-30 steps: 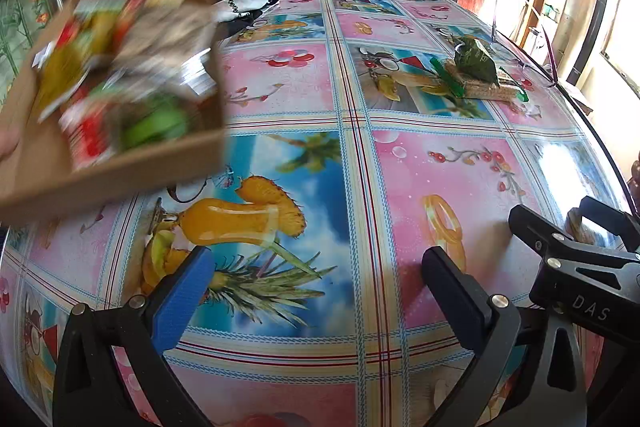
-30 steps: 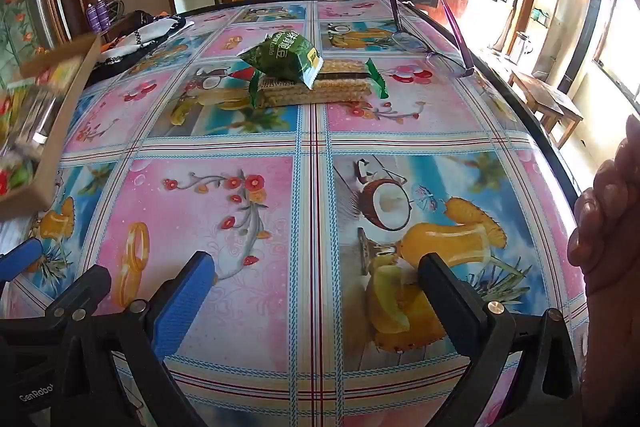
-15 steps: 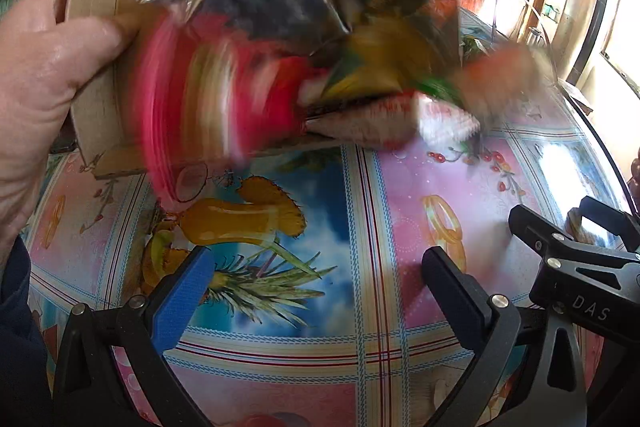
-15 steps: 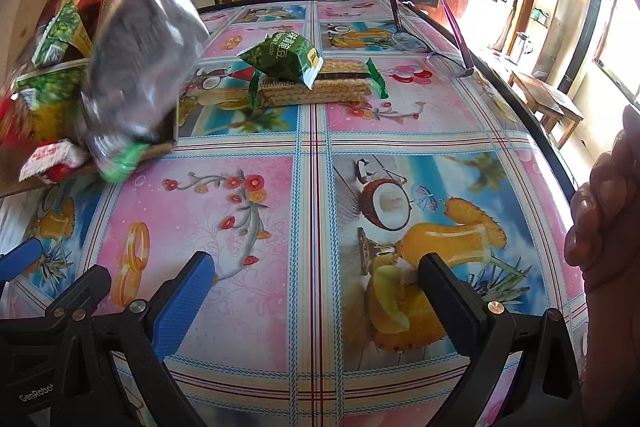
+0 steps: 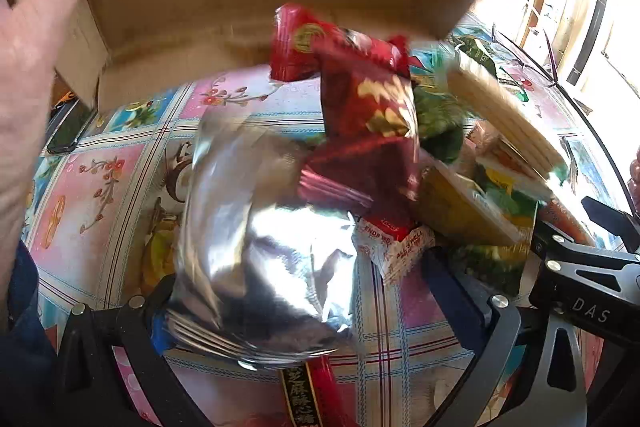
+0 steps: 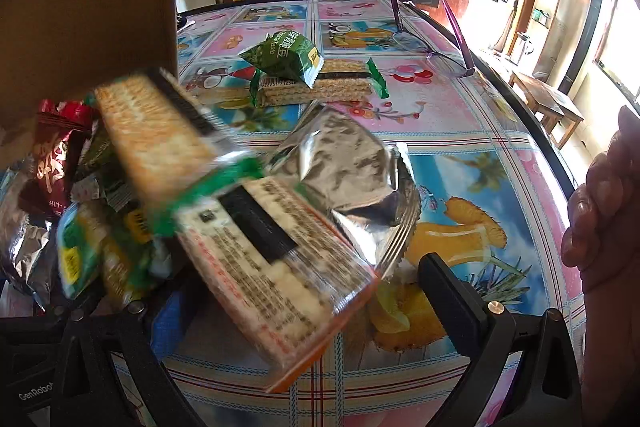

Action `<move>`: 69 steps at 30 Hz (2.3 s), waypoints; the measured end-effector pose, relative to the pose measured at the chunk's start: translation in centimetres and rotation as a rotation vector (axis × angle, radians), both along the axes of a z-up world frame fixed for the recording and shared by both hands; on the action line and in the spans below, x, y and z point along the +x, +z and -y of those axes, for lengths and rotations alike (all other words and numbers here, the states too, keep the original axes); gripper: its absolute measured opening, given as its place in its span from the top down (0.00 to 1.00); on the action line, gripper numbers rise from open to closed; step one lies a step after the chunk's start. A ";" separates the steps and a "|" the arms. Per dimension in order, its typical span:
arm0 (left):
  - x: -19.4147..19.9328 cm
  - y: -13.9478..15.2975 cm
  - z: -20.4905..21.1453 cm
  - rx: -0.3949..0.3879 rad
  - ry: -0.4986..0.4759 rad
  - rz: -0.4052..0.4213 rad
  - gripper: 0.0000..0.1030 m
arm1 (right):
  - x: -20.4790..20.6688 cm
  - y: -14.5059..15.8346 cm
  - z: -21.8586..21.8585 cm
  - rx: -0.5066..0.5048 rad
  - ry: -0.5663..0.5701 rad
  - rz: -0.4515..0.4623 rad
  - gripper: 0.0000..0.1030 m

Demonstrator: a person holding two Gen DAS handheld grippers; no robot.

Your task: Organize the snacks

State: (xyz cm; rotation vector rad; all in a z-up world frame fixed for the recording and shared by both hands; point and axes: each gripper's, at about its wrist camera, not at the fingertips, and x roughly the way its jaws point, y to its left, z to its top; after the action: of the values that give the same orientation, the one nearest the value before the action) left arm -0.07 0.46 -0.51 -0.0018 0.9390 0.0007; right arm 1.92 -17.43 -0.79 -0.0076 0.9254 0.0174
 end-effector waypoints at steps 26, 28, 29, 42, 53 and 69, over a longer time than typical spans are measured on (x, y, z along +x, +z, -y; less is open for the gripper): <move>-0.1 -0.2 0.1 0.000 0.000 0.001 0.00 | 0.1 0.0 0.0 0.000 0.000 0.000 0.01; -0.1 0.2 0.4 0.000 0.000 0.001 0.00 | 0.1 0.0 0.0 0.000 0.000 0.000 0.01; -0.1 0.2 0.4 0.000 0.000 0.001 0.00 | 0.1 0.0 0.0 0.000 0.000 0.000 0.01; -0.1 0.2 0.4 0.000 0.000 0.000 0.00 | 0.1 0.0 0.0 0.000 0.000 -0.001 0.01; -0.1 0.2 0.4 0.000 0.000 0.000 0.00 | 0.1 0.0 0.0 0.000 0.000 -0.001 0.01; -0.1 0.2 0.4 0.000 0.001 0.000 0.00 | 0.1 0.0 0.0 0.000 0.000 -0.001 0.01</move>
State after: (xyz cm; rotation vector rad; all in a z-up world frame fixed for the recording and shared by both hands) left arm -0.14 0.01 -0.34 -0.0022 0.9387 0.0013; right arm 2.00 -17.39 -0.81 -0.0075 0.9260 0.0173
